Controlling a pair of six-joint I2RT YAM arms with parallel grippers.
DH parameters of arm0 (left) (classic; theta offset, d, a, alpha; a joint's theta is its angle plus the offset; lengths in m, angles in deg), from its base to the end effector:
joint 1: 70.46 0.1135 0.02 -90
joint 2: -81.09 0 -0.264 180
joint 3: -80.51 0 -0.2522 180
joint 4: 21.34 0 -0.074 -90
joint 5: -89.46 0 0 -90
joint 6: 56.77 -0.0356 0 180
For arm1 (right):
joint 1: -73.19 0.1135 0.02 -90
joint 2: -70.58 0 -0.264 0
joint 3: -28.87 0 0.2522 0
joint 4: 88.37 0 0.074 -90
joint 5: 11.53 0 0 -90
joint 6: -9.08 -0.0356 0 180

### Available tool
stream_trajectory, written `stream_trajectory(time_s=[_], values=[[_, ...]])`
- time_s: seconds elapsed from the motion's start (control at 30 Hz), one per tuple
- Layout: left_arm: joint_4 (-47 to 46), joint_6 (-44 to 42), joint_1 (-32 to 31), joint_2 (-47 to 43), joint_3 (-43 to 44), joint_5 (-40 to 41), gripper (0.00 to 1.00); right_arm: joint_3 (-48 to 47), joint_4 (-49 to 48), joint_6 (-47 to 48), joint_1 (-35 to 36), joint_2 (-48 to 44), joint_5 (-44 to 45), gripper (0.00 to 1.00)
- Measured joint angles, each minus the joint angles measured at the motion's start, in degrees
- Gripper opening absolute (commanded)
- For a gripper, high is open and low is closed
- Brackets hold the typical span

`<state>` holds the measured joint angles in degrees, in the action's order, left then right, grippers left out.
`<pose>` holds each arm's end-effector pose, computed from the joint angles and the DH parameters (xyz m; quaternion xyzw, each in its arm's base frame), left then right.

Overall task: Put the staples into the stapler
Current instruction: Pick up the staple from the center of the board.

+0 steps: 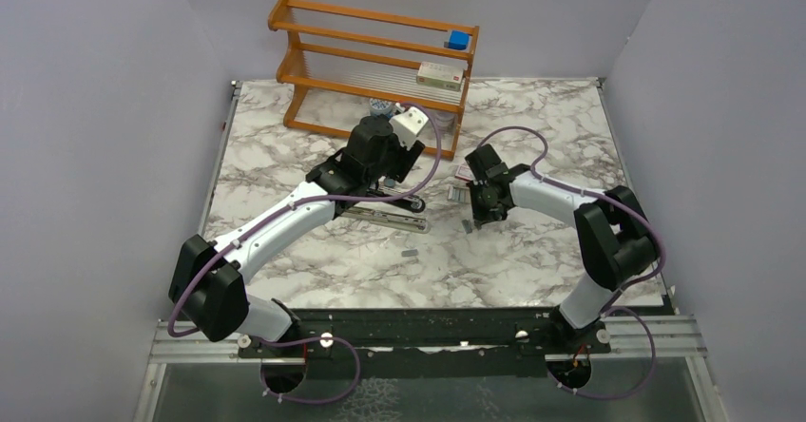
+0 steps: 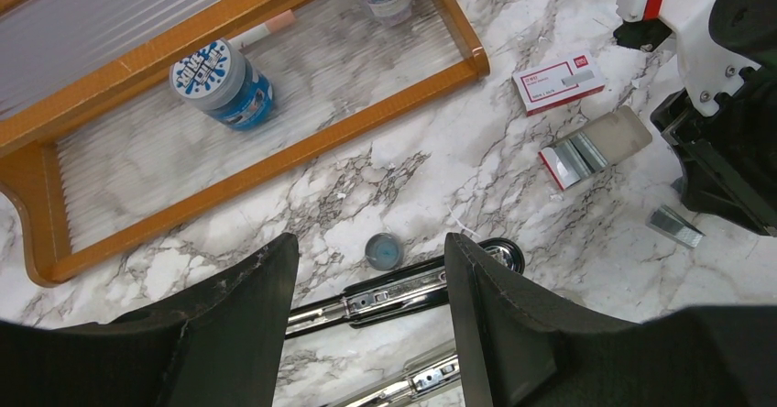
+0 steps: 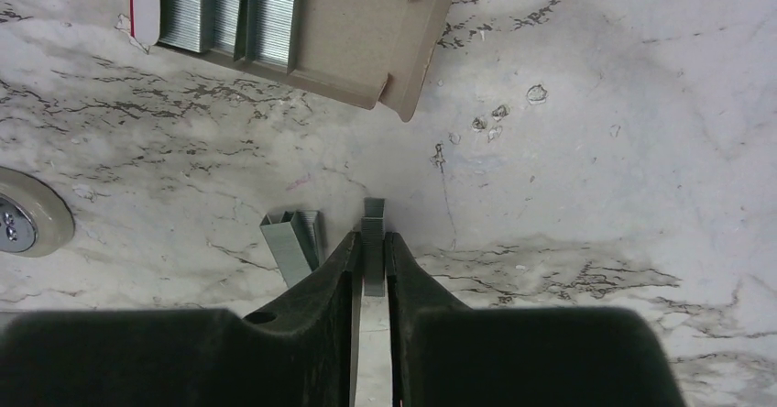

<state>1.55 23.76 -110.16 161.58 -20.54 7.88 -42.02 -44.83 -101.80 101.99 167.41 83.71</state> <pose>0.2556 -0.2055 0.3219 0.3127 0.7790 -0.0812 0.5374 0.2790 0.1497 0.1628 -0.0598 0.9812 0.0339 0.1804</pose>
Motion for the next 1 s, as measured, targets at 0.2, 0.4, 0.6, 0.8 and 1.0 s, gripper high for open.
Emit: stream_trajectory(time_s=[0.2,0.4,0.6,0.8,1.0], values=[[0.0,-0.1,0.0,0.0,0.0,0.0,0.63,-0.3,-0.1,0.2,0.0,0.2,0.0,0.12],[0.0,-0.2,0.0,0.2,0.0,0.0,0.63,-0.4,-0.1,0.4,0.0,0.2,0.0,0.12],[0.0,-0.3,0.0,0.2,0.0,0.0,0.63,-0.9,-0.1,0.4,0.0,0.1,0.0,0.12],[-0.1,-0.2,0.0,0.3,0.0,0.0,0.64,-2.1,-0.1,0.5,0.0,-1.6,-0.1,0.12],[-0.4,0.3,0.2,0.3,0.0,-0.5,0.64,-1.9,-1.8,1.6,0.0,-6.0,-2.6,0.12]])
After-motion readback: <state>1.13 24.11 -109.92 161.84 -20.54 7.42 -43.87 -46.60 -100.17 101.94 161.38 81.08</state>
